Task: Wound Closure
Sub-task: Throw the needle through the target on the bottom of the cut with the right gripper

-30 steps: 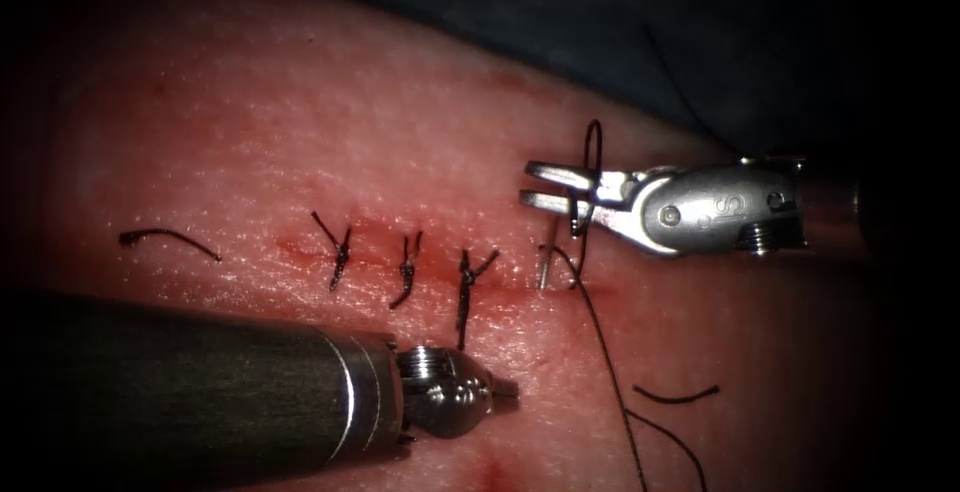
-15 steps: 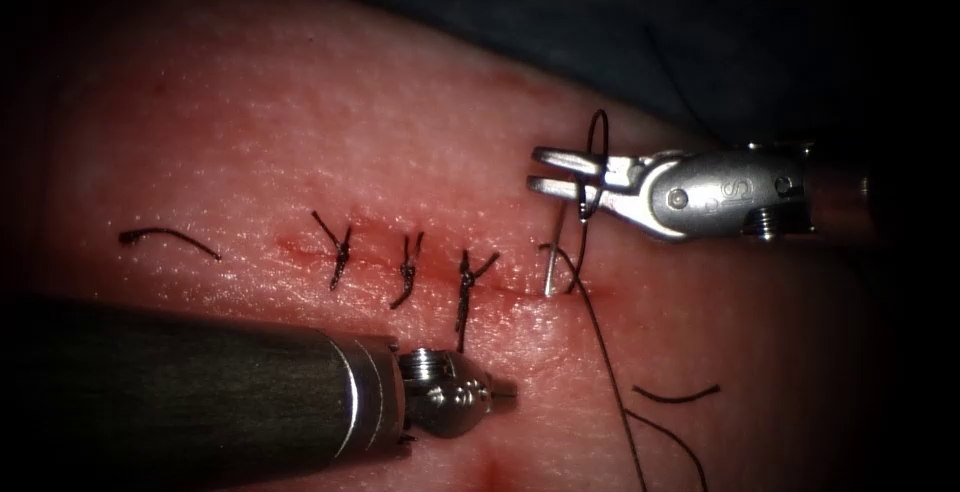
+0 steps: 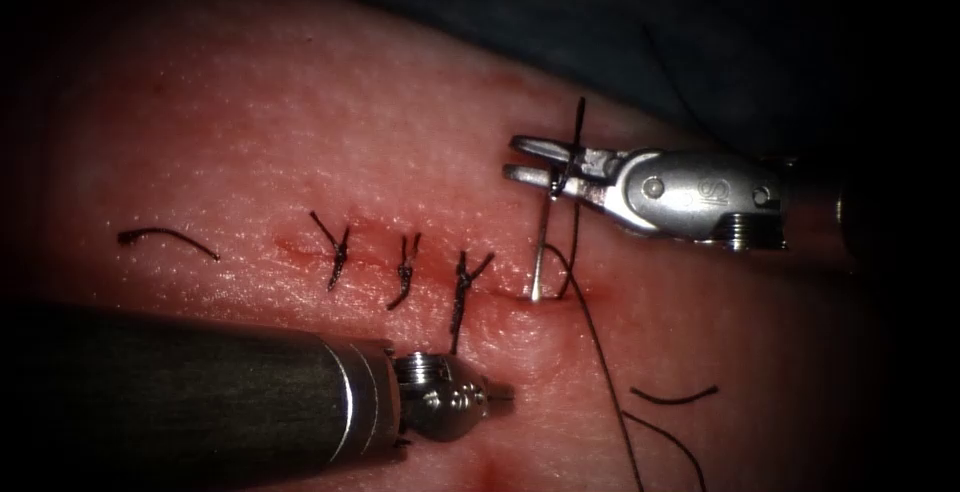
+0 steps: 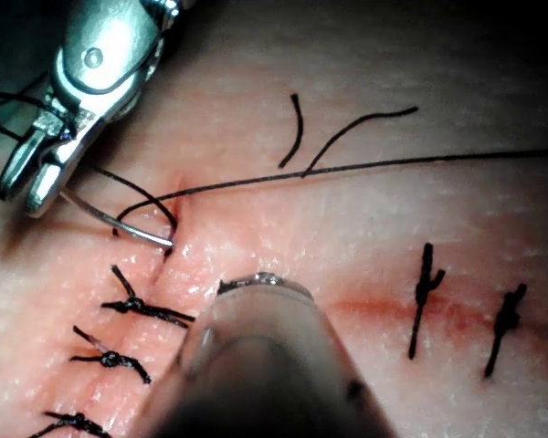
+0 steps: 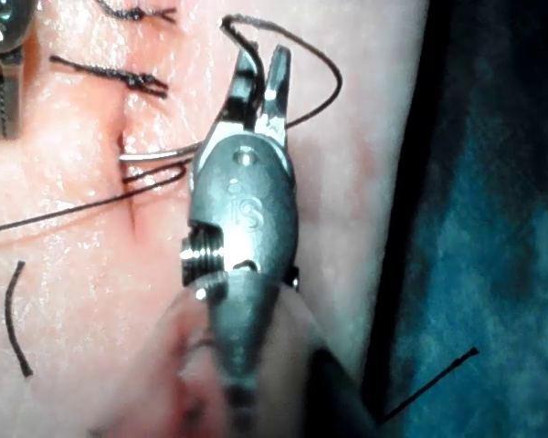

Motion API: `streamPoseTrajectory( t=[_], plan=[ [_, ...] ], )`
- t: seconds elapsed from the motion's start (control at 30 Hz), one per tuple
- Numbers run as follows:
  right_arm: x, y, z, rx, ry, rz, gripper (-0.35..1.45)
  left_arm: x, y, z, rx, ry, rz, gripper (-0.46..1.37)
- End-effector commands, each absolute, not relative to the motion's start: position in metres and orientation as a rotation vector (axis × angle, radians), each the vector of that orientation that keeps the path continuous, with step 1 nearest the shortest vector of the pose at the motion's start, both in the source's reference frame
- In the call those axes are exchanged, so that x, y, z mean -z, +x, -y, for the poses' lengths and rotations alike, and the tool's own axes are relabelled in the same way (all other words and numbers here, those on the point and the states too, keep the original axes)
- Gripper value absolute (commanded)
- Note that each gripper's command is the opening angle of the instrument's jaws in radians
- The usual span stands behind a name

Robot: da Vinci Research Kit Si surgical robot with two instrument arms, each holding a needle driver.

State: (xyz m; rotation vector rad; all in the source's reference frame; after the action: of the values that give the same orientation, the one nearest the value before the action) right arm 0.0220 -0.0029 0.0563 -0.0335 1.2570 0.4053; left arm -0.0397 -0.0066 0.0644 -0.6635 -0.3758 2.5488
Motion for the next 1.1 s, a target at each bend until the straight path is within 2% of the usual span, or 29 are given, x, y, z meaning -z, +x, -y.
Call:
streamPoseTrajectory(
  t=[0.03,0.3,0.9,1.1],
  plan=[
    [-0.0561,0.0220,0.0029,-0.406,-0.031,-1.255,-0.35,-0.0643,-0.0397,0.0066,-2.549,-0.665,0.380,-0.35],
    [-0.0558,0.0216,0.0023,-0.401,0.003,-1.275,-0.35,-0.0643,-0.0394,0.0066,-2.546,-0.665,0.384,-0.35],
    [-0.0566,0.0214,0.0015,-0.744,0.246,-1.292,-0.35,-0.0643,-0.0394,0.0066,-2.546,-0.665,0.383,-0.35],
    [-0.0571,0.0214,0.0022,-0.891,0.367,-1.240,-0.35,-0.0643,-0.0394,0.0066,-2.546,-0.665,0.384,-0.35]
  ],
)
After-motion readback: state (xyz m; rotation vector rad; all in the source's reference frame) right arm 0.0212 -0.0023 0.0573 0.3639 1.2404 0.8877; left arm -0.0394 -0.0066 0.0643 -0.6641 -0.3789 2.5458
